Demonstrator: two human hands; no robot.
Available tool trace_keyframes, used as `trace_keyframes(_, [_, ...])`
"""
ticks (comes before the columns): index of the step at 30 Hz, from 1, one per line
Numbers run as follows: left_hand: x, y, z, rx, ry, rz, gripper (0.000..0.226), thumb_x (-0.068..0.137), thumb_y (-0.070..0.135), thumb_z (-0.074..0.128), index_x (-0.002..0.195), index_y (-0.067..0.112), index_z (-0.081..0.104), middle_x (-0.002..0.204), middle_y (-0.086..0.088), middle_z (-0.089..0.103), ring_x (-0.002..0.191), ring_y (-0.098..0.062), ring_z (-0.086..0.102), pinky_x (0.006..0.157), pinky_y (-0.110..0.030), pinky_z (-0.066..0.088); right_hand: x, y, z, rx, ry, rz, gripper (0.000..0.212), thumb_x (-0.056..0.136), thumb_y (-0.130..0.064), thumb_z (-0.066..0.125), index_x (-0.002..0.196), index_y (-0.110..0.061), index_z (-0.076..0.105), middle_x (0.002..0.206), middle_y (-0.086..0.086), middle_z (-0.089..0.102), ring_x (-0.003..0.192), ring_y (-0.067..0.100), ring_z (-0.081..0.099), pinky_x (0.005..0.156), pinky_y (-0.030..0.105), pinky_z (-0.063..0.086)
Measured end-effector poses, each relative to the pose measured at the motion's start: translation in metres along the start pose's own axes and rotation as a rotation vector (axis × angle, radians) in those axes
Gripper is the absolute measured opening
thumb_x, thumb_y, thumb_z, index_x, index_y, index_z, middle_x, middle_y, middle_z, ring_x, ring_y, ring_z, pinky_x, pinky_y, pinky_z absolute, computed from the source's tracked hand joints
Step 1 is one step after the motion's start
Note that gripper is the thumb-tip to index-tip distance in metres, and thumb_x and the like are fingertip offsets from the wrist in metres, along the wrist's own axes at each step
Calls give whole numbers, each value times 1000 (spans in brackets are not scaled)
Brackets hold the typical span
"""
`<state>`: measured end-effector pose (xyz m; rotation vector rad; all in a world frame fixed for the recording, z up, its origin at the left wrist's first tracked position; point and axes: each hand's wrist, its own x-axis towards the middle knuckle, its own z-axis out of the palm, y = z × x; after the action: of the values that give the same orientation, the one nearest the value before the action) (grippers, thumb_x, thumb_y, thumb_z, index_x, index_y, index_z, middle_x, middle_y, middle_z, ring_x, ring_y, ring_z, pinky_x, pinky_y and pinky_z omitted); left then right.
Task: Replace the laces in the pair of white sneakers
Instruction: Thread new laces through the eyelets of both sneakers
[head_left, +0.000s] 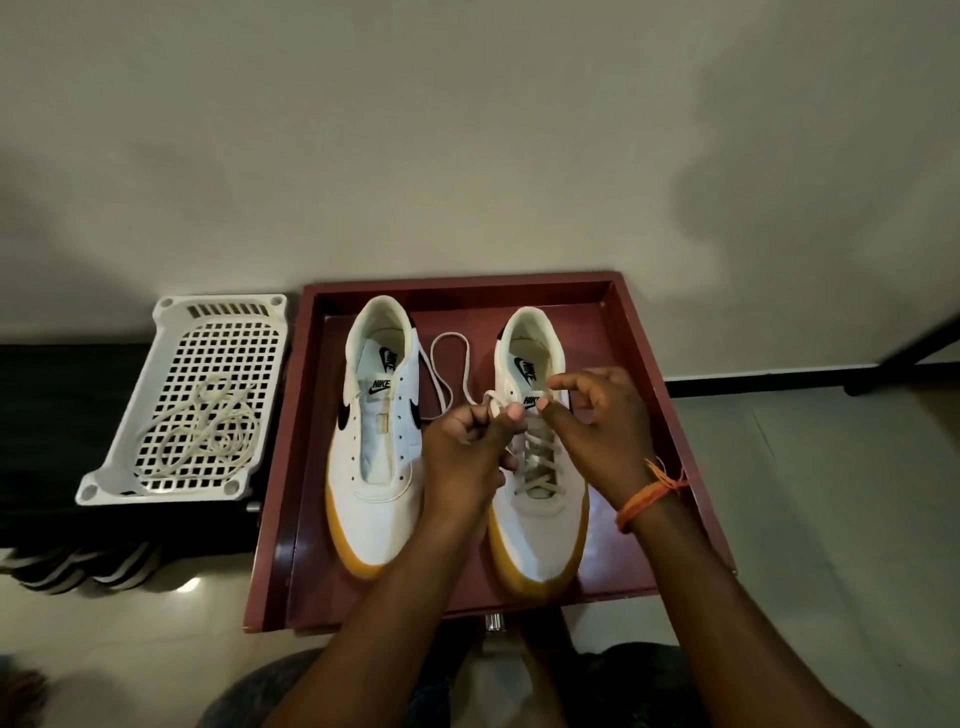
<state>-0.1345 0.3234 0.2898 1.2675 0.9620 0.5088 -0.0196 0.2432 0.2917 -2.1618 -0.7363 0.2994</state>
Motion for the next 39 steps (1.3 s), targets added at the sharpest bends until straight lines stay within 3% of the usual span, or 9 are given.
trace_keyframes(3, [-17, 13, -6, -9, -13, 92, 19, 92, 19, 67, 90, 0, 72, 63, -4, 66, 45, -6, 54, 44, -19, 39, -9, -13, -5, 118, -34, -55, 5, 88, -17, 70, 90, -22, 72, 87, -12, 62, 75, -1, 59, 64, 5, 42])
trace_keyframes(9, [-34, 21, -27, -172, 6, 32, 23, 93, 23, 66, 92, 1, 72, 67, -12, 67, 44, -7, 42, 41, -18, 33, -38, -36, -2, 522, -519, 96, 24, 103, -25, 47, 97, -17, 69, 81, 5, 70, 57, 20, 58, 49, 28, 42])
trace_keyframes(11, [-32, 25, -29, -208, 48, 53, 22, 92, 23, 68, 91, 1, 73, 63, -9, 66, 43, -8, 41, 41, -19, 34, -46, -37, 1, 445, -524, 34, 19, 101, -25, 53, 93, -18, 69, 68, 0, 65, 50, 11, 53, 48, 25, 40])
trace_keyframes(15, [-24, 35, -27, -210, 111, 136, 19, 92, 22, 68, 83, 5, 74, 59, -9, 65, 40, -13, 44, 42, -22, 40, -55, -38, -1, 338, -511, -132, 18, 94, -16, 65, 87, 0, 69, 81, 18, 67, 52, 2, 50, 53, 15, 38])
trace_keyframes(19, [-24, 37, -18, -261, -140, -3, 45, 100, 45, 46, 98, 9, 74, 86, -6, 76, 56, -13, 59, 47, -20, 40, -51, -41, -16, 634, -539, -1, 21, 98, -14, 57, 88, 1, 67, 71, 36, 53, 48, 21, 35, 43, 24, 31])
trace_keyframes(22, [-25, 30, -12, -75, -224, 87, 51, 97, 52, 40, 99, 17, 77, 73, 4, 73, 53, -4, 54, 47, -16, 40, -40, -45, -36, 821, -421, 88, 22, 91, -22, 57, 93, -3, 67, 77, 15, 64, 44, 11, 36, 40, 19, 28])
trace_keyframes(28, [-29, -7, 1, 518, -413, 489, 18, 86, 36, 73, 100, 26, 77, 89, 10, 75, 78, -4, 68, 69, -29, 53, -3, -31, -81, 1146, -141, 219, 18, 98, -19, 47, 94, -9, 61, 77, 0, 62, 39, 3, 33, 32, 13, 25])
trace_keyframes(35, [-23, -24, -11, 964, -466, 390, 17, 83, 35, 75, 87, 19, 77, 83, 3, 73, 78, -8, 65, 71, -32, 51, 15, 12, -110, 1220, 66, 375, 22, 101, -21, 46, 87, -14, 61, 70, -5, 62, 38, 1, 35, 33, 13, 27])
trace_keyframes(39, [-18, -20, -20, 786, -250, 349, 7, 80, 27, 78, 79, 20, 76, 69, 10, 70, 65, 1, 63, 59, -17, 44, 22, 42, -117, 1251, 121, 470, 22, 102, -23, 44, 87, -16, 59, 66, -8, 61, 36, 1, 36, 34, 13, 27])
